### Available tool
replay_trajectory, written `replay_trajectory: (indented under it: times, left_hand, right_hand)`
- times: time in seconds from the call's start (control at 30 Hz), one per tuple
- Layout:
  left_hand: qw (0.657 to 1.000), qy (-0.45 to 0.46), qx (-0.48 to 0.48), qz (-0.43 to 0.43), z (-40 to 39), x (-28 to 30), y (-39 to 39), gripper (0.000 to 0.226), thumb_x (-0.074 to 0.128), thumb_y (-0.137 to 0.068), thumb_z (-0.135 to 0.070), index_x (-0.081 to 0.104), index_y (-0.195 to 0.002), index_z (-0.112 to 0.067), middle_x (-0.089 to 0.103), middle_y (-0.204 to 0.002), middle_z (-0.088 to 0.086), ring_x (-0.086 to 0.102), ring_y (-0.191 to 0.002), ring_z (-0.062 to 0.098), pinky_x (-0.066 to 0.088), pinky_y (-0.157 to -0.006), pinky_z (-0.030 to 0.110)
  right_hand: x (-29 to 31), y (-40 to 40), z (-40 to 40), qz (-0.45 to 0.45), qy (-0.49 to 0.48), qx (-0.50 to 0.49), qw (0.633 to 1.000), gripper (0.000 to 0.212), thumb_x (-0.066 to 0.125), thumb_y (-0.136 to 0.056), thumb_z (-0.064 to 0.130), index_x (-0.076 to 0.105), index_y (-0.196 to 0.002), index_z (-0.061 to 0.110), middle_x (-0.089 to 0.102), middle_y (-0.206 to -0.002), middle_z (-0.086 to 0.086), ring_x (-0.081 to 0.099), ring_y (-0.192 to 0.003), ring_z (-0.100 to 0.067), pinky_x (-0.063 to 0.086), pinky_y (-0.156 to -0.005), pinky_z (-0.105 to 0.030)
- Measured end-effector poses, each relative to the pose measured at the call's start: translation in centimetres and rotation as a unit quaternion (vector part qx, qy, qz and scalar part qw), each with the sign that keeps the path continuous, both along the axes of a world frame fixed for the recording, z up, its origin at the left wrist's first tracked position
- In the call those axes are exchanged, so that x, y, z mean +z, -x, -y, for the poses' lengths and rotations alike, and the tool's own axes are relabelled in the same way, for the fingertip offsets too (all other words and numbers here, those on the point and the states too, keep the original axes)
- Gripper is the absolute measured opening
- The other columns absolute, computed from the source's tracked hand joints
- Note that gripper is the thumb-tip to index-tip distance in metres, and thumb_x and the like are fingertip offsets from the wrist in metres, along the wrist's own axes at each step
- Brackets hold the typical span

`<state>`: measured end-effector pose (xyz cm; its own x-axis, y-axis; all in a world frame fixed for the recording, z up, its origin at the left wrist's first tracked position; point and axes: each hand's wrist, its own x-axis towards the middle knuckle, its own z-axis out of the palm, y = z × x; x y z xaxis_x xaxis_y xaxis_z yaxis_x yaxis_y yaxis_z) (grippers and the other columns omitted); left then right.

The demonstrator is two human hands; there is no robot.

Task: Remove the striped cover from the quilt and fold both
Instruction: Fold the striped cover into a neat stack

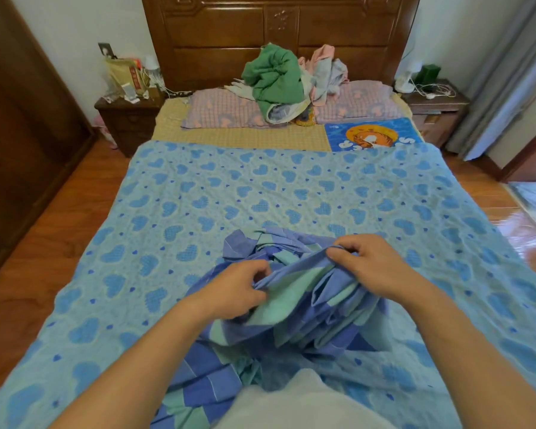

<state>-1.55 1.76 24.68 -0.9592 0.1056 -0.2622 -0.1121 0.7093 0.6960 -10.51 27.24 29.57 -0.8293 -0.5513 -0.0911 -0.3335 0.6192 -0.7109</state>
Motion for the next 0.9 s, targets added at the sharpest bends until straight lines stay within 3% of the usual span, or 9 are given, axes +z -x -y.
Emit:
replay_trajectory:
  times: [0.1,0.23,0.33,0.43,0.5,0.57,0.67,0.8,0.9]
  left_hand:
    - [0.998,-0.032,0.038,0.039,1.4,-2.1,-1.4,0.021,0.07,-0.089,-0.026,0.055,-0.076,-0.023,0.054,-0.067,-0.004,0.046,-0.059,0.01,0.043,-0.062,0.037]
    - [0.976,-0.178,0.114,0.051,1.2,-1.7,-2.2,0.034,0.065,-0.096,-0.033,0.063,-0.083,-0.002,0.059,-0.074,0.013,0.05,-0.068,0.014,0.038,-0.069,0.037]
    - [0.937,-0.318,0.128,0.069,0.3,-0.6,-2.1,0.033,0.061,-0.098,-0.026,0.071,-0.083,0.002,0.071,-0.085,0.018,0.062,-0.079,0.021,0.045,-0.079,0.04]
    - [0.882,-0.433,0.126,0.136,0.2,0.7,-1.6,0.027,0.07,-0.088,-0.022,0.066,-0.085,0.004,0.066,-0.08,0.02,0.061,-0.072,0.026,0.045,-0.069,0.032]
    - [0.868,-0.45,0.122,0.172,-0.2,1.2,-1.2,0.025,0.071,-0.086,-0.022,0.062,-0.094,0.001,0.063,-0.084,0.017,0.06,-0.071,0.026,0.045,-0.065,0.032]
    - [0.884,-0.417,0.121,0.172,-1.0,1.4,-0.9,0.022,0.064,-0.096,-0.023,0.064,-0.102,-0.002,0.066,-0.094,0.019,0.062,-0.081,0.028,0.049,-0.074,0.034]
    - [0.896,-0.393,0.153,0.138,-1.9,1.3,-0.5,0.03,0.056,-0.101,-0.021,0.06,-0.112,0.007,0.063,-0.102,0.026,0.057,-0.094,0.032,0.043,-0.086,0.044]
    - [0.883,-0.425,0.161,0.119,-2.7,2.0,0.1,0.037,0.058,-0.1,-0.023,0.06,-0.111,0.012,0.063,-0.109,0.037,0.062,-0.089,0.034,0.05,-0.077,0.04]
    - [0.895,-0.412,0.132,0.111,-4.0,2.7,0.6,0.023,0.062,-0.098,-0.024,0.066,-0.1,-0.001,0.069,-0.095,0.022,0.064,-0.082,0.028,0.052,-0.071,0.036]
  right_hand:
    - [-0.8,0.5,-0.4,-0.042,-0.004,-0.102,0.994,0.037,0.056,-0.098,0.034,0.061,-0.072,0.008,0.058,-0.066,-0.01,0.052,-0.06,-0.018,0.038,-0.06,-0.033]
    - [-1.0,1.3,-1.2,-0.065,0.004,-0.162,0.985,0.042,0.053,-0.099,0.036,0.055,-0.063,0.013,0.045,-0.052,0.004,0.046,-0.05,-0.007,0.029,-0.052,-0.028]
    - [-1.4,1.7,-1.5,-0.065,-0.025,-0.164,0.984,0.04,0.053,-0.099,0.038,0.061,-0.066,0.017,0.056,-0.06,-0.002,0.05,-0.055,-0.013,0.036,-0.054,-0.031]
    - [-2.0,1.9,-1.8,-0.065,-0.038,-0.21,0.975,0.037,0.054,-0.098,0.04,0.067,-0.071,0.018,0.063,-0.068,-0.003,0.058,-0.066,-0.019,0.041,-0.059,-0.032]
    - [-2.4,1.9,-1.9,-0.056,-0.014,-0.261,0.964,0.032,0.054,-0.098,0.038,0.071,-0.078,0.02,0.066,-0.077,0.005,0.059,-0.073,-0.015,0.043,-0.065,-0.033]
    - [-2.6,1.8,-1.9,-0.016,0.082,-0.296,0.951,0.031,0.054,-0.099,0.031,0.068,-0.079,0.012,0.06,-0.069,0.006,0.052,-0.063,-0.011,0.039,-0.065,-0.03]
    - [-1.6,0.7,-1.9,0.086,0.22,-0.23,0.944,0.024,0.052,-0.1,0.02,0.069,-0.085,0.013,0.054,-0.054,0.002,0.042,-0.042,-0.009,0.037,-0.048,-0.025]
    - [-0.6,-1.5,-0.5,0.16,0.131,-0.008,0.978,0.024,0.059,-0.089,0.05,0.069,-0.11,0.044,0.058,-0.058,0.016,0.043,-0.047,-0.007,0.038,-0.048,-0.014]
    - [-1.3,-2.8,1.9,0.164,0.046,0.095,0.981,0.03,0.066,-0.079,0.053,0.063,-0.109,0.048,0.06,-0.061,0.015,0.049,-0.05,-0.001,0.038,-0.051,-0.013]
